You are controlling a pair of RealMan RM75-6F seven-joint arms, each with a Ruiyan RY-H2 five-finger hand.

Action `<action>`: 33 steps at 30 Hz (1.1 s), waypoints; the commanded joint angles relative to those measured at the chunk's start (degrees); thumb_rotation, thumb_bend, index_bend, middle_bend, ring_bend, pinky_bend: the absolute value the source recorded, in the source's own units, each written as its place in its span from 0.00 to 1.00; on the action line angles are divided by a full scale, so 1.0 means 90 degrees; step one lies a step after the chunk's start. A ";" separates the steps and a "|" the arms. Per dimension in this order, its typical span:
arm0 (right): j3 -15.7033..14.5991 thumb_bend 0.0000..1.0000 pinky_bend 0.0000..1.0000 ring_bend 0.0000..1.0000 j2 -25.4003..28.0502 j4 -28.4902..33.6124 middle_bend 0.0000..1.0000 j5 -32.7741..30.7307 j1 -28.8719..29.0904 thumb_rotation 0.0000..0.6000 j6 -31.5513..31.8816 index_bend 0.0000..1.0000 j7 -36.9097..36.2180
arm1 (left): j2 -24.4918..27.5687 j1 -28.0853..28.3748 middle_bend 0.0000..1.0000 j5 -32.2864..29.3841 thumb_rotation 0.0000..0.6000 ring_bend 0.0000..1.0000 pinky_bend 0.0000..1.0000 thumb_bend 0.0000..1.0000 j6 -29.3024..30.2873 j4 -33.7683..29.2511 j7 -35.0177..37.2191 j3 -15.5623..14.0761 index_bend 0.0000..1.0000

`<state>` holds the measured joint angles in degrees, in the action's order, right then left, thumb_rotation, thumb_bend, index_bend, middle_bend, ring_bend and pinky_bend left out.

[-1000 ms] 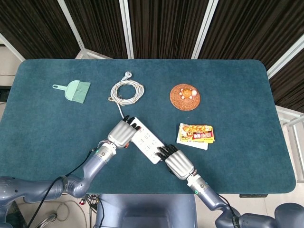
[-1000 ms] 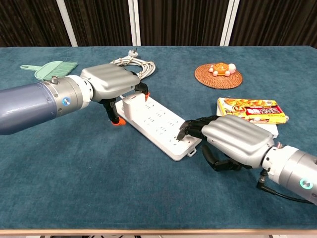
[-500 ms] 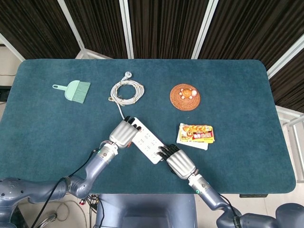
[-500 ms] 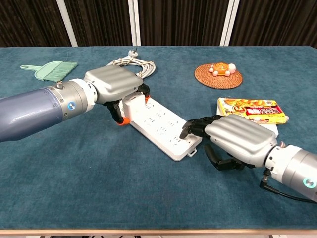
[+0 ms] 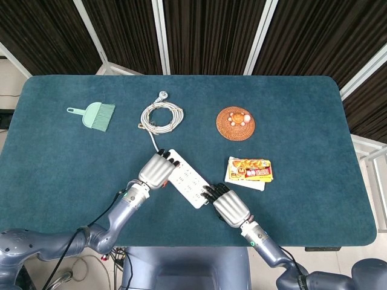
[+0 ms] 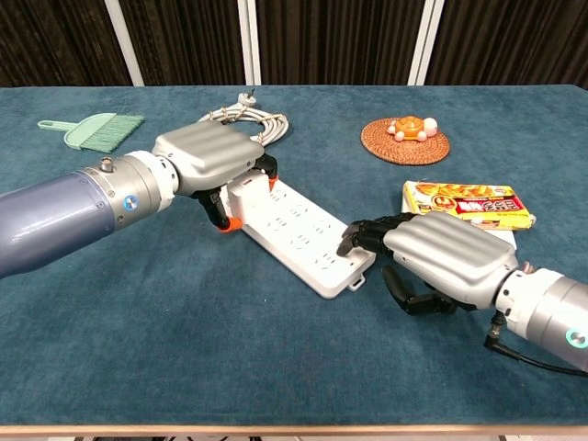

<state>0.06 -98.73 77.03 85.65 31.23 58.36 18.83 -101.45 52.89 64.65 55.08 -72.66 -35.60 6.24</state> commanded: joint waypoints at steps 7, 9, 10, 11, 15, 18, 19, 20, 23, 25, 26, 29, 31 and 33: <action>-0.0035 0.89 0.22 0.21 -0.0023 -0.0031 0.23 -0.0007 0.0006 1.00 -0.0041 0.27 0.0007 | -0.0086 -0.0078 0.61 0.0159 1.00 0.28 0.28 0.42 0.0071 0.0113 0.0178 -0.0003 0.58; -0.0040 0.89 0.22 0.21 -0.0041 -0.0044 0.23 -0.0012 0.0006 1.00 -0.0047 0.27 -0.0005 | -0.0098 -0.0084 0.62 0.0201 1.00 0.28 0.28 0.42 0.0111 0.0096 0.0239 0.0045 0.59; -0.0040 0.89 0.22 0.21 -0.0044 -0.0047 0.23 -0.0012 0.0006 1.00 -0.0048 0.27 -0.0007 | -0.0098 -0.0083 0.62 0.0202 1.00 0.28 0.28 0.42 0.0111 0.0086 0.0255 0.0058 0.59; -0.0041 0.89 0.22 0.21 -0.0050 -0.0053 0.23 -0.0010 0.0006 1.00 -0.0046 0.28 -0.0009 | -0.0096 -0.0083 0.62 0.0203 1.00 0.28 0.28 0.42 0.0111 0.0071 0.0276 0.0079 0.59; -0.0044 0.89 0.22 0.21 -0.0062 -0.0042 0.24 -0.0008 0.0002 1.00 -0.0034 0.28 -0.0023 | -0.0074 -0.0079 0.63 0.0192 1.00 0.29 0.28 0.42 0.0099 0.0016 0.0265 0.0133 0.60; -0.0056 0.89 0.22 0.22 -0.0061 -0.0029 0.24 -0.0002 0.0000 1.00 -0.0035 0.28 -0.0017 | -0.0059 -0.0081 0.63 0.0188 1.00 0.29 0.28 0.42 0.0096 -0.0039 0.0235 0.0153 0.60; -0.0062 0.89 0.22 0.22 -0.0061 -0.0023 0.24 0.0000 0.0000 1.00 -0.0037 0.28 -0.0010 | -0.0057 -0.0083 0.63 0.0186 1.00 0.29 0.28 0.42 0.0099 -0.0060 0.0229 0.0162 0.60; -0.0070 0.89 0.22 0.22 -0.0061 -0.0017 0.24 0.0002 -0.0001 1.00 -0.0038 0.28 -0.0001 | -0.0057 -0.0084 0.63 0.0181 1.00 0.29 0.28 0.42 0.0101 -0.0091 0.0220 0.0175 0.60; -0.0084 0.89 0.22 0.22 -0.0066 0.0004 0.24 0.0010 -0.0004 1.00 -0.0038 0.28 0.0007 | -0.0055 -0.0078 0.63 0.0180 1.00 0.29 0.28 0.42 0.0102 -0.0137 0.0173 0.0193 0.60; -0.0094 0.89 0.22 0.22 -0.0066 0.0016 0.24 0.0021 -0.0006 1.00 -0.0032 0.28 0.0013 | -0.0057 -0.0076 0.64 0.0164 1.00 0.29 0.29 0.42 0.0100 -0.0162 0.0140 0.0207 0.61; -0.0099 0.89 0.22 0.22 -0.0065 0.0020 0.24 0.0024 -0.0007 1.00 -0.0032 0.28 0.0016 | -0.0056 -0.0074 0.64 0.0160 1.00 0.30 0.29 0.42 0.0100 -0.0175 0.0126 0.0215 0.61; -0.0109 0.89 0.22 0.22 -0.0063 0.0026 0.24 0.0022 -0.0011 1.00 -0.0036 0.29 0.0028 | -0.0046 -0.0076 0.64 0.0156 1.00 0.30 0.29 0.42 0.0113 -0.0220 0.0108 0.0241 0.61; -0.0112 0.89 0.22 0.22 -0.0064 0.0028 0.24 0.0017 -0.0012 1.00 -0.0041 0.29 0.0037 | -0.0033 -0.0080 0.65 0.0159 1.00 0.30 0.29 0.42 0.0125 -0.0251 0.0104 0.0256 0.61; -0.0116 0.89 0.22 0.22 -0.0068 0.0032 0.24 0.0020 -0.0008 1.00 -0.0047 0.29 0.0051 | -0.0011 -0.0082 0.65 0.0167 1.00 0.30 0.29 0.42 0.0130 -0.0281 0.0090 0.0261 0.61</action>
<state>-0.97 -99.34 77.31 85.82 31.15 57.94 19.27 -101.62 52.17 66.13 56.24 -75.11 -34.75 8.57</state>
